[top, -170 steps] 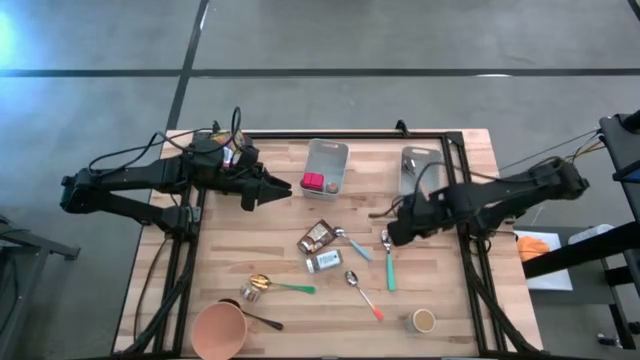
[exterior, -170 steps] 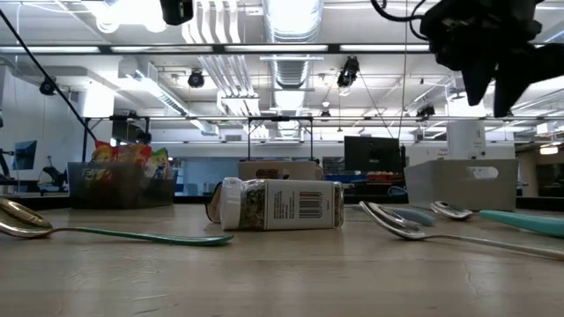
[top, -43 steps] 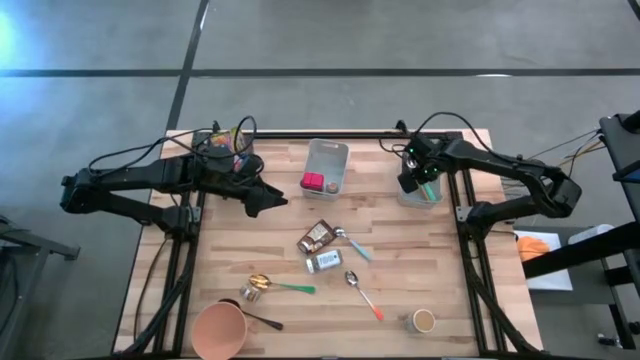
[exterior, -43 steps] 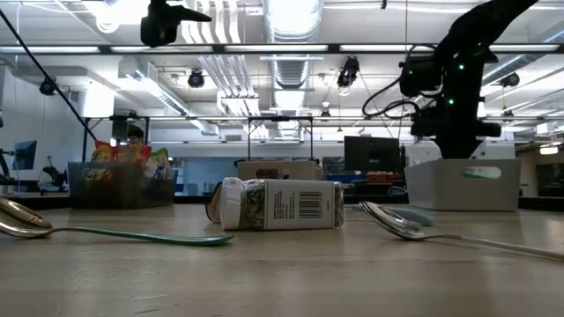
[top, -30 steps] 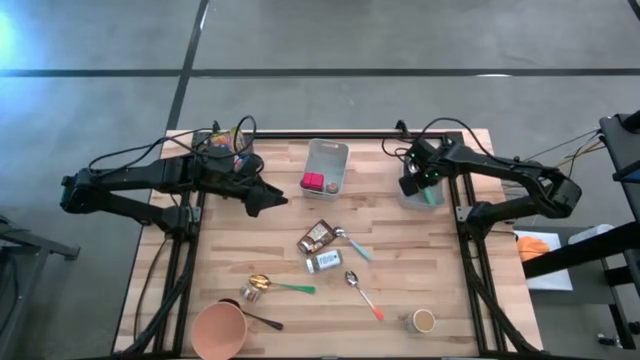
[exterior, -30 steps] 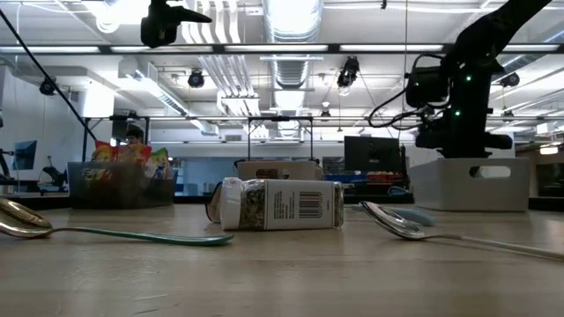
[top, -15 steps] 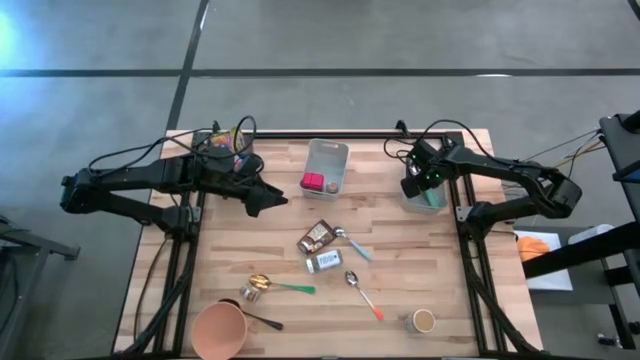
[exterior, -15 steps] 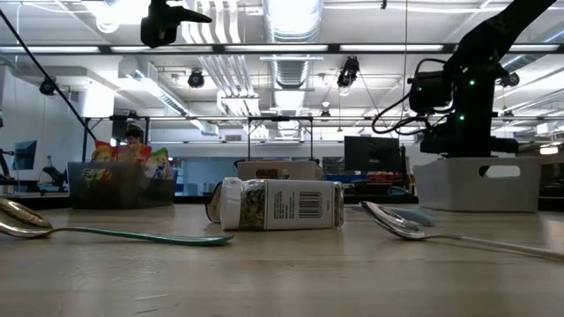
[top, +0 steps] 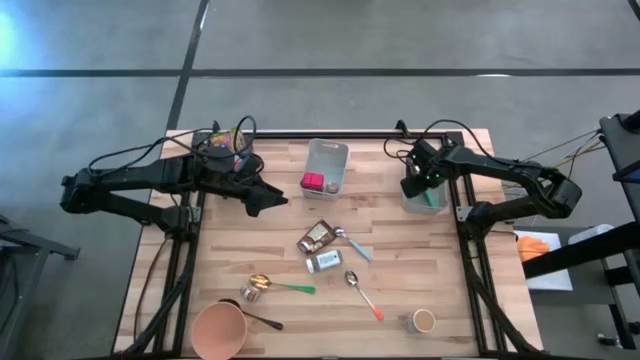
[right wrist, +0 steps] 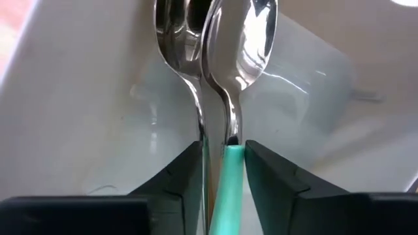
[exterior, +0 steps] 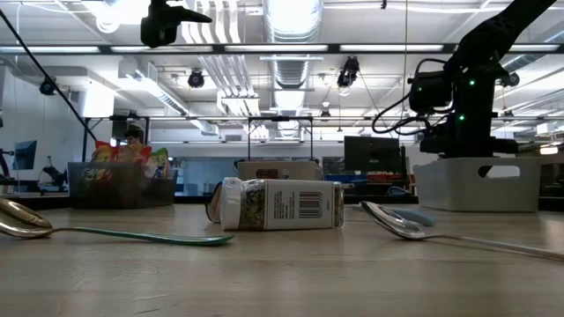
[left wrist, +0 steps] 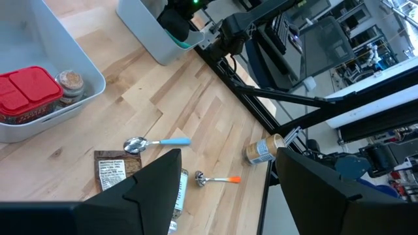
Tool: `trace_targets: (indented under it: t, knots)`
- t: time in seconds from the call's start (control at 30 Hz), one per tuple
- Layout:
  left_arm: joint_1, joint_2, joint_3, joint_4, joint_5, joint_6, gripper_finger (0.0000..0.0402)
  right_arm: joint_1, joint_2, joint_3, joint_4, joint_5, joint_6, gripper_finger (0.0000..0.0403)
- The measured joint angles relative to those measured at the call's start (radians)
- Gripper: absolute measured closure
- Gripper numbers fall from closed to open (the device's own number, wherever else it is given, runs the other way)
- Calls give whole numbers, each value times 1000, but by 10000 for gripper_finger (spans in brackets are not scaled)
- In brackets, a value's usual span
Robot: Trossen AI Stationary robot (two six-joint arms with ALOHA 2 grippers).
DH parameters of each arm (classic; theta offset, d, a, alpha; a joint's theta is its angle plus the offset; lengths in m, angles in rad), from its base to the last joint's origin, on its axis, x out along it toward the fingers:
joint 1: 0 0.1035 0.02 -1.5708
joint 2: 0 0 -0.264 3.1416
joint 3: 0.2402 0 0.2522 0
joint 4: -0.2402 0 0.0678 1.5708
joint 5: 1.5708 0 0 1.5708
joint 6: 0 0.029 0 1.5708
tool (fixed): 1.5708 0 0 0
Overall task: Pick & Place Food Item
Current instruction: Put the light green spoon into the right gray bin, then put the light blue spoon into the right gray bin
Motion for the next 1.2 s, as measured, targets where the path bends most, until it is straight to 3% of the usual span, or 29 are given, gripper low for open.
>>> trace_targets:
  t: [0.5,1.0,1.2]
  knots:
    - [0,0,0,0,0,-5,149,0,0,0,-3,-52,14,167]
    - [0,3,0,-18,-3,-32,149,15,-201,70,-119,-84,53,161]
    - [0,3,0,-18,-30,-31,149,117,-267,162,-127,-135,57,161]
